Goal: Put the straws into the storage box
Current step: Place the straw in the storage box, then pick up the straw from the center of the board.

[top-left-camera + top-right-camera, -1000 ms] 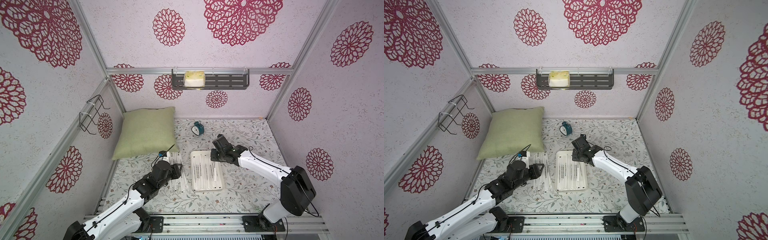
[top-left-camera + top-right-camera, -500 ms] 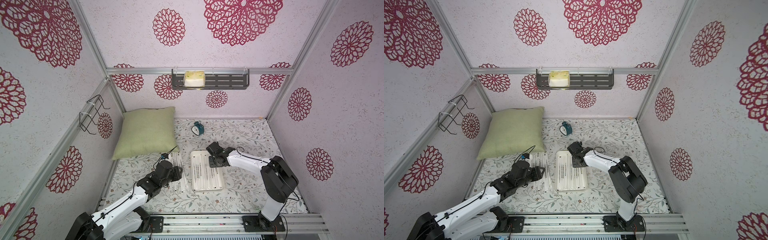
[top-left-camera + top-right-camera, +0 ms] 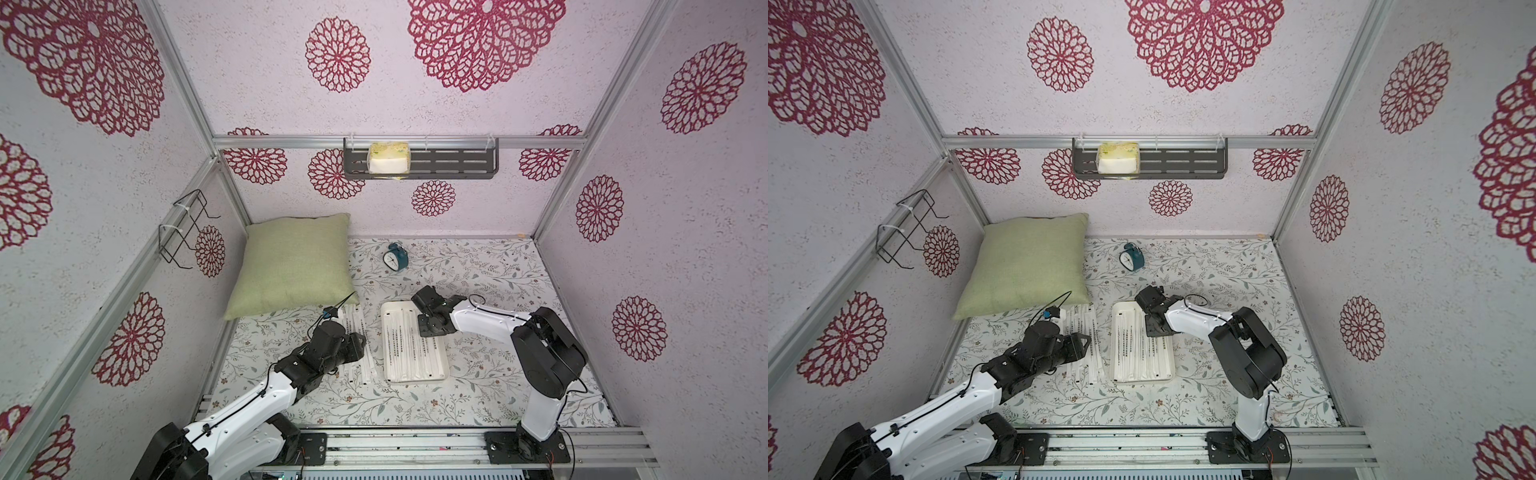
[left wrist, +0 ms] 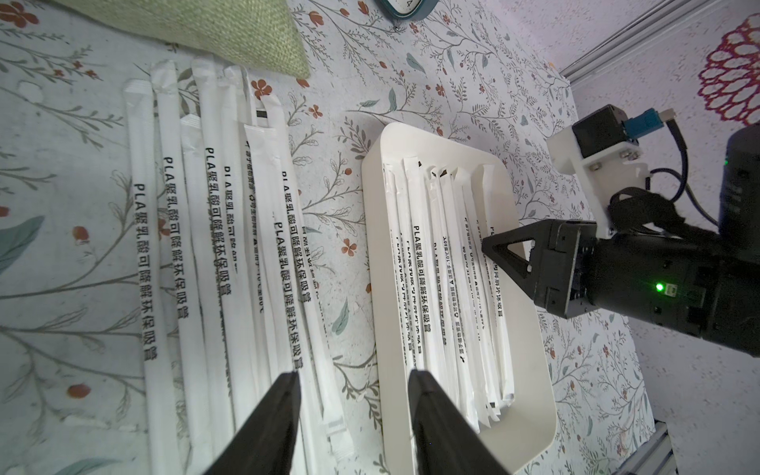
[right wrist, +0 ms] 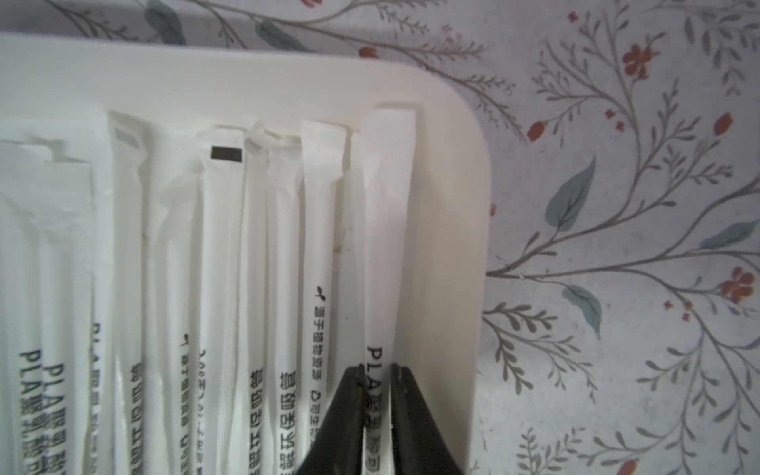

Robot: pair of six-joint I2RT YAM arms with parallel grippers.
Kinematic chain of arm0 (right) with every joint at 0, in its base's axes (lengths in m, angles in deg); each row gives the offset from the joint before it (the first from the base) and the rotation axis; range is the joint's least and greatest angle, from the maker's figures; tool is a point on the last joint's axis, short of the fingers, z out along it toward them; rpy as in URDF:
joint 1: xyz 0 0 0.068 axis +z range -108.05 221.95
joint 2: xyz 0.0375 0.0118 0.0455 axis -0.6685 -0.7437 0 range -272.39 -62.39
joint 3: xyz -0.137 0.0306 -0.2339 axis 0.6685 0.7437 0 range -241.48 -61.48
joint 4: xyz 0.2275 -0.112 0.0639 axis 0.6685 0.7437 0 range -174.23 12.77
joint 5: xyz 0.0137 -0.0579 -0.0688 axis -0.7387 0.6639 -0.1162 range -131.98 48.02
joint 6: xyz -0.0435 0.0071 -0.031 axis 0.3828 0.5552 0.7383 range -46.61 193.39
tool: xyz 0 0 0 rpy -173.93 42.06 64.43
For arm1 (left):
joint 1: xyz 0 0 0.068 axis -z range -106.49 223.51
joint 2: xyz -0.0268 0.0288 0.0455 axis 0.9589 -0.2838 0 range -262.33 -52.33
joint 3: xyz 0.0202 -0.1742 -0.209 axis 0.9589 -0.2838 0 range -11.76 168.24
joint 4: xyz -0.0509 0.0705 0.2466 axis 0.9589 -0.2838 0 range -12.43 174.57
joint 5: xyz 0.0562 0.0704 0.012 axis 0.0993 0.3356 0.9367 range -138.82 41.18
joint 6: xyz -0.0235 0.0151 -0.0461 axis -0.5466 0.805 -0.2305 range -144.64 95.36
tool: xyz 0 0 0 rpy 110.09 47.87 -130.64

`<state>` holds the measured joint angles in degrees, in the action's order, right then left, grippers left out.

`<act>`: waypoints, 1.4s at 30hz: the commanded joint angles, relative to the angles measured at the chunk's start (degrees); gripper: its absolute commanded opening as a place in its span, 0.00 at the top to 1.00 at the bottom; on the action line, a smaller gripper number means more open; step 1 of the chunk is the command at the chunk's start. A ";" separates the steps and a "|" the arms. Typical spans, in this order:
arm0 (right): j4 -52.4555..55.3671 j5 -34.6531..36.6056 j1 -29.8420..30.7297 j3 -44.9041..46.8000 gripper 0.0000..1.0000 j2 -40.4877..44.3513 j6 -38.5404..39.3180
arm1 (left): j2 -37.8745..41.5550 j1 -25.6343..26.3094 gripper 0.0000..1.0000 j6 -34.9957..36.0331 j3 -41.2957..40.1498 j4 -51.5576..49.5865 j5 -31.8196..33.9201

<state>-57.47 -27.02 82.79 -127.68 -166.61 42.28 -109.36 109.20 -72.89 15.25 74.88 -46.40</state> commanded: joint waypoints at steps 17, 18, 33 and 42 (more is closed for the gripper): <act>-8.79 -9.84 -0.15 5.96 0.71 19.00 -12.34 | -3.84 -5.01 0.52 2.12 5.18 -15.06 4.31; -11.84 -12.26 0.02 7.95 0.71 20.12 -14.66 | -6.09 -5.62 0.53 2.80 5.86 -15.12 4.03; -13.36 -9.75 2.84 11.35 0.73 22.18 -16.87 | -25.04 -11.49 0.73 7.10 11.83 -14.59 3.48; -14.45 -9.78 2.93 12.14 0.73 22.22 -16.87 | -28.17 -10.16 0.86 4.95 10.01 -15.37 4.09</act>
<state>-70.76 -37.68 85.76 -116.18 -145.94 26.11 -136.55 98.22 -66.77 26.51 60.30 -42.25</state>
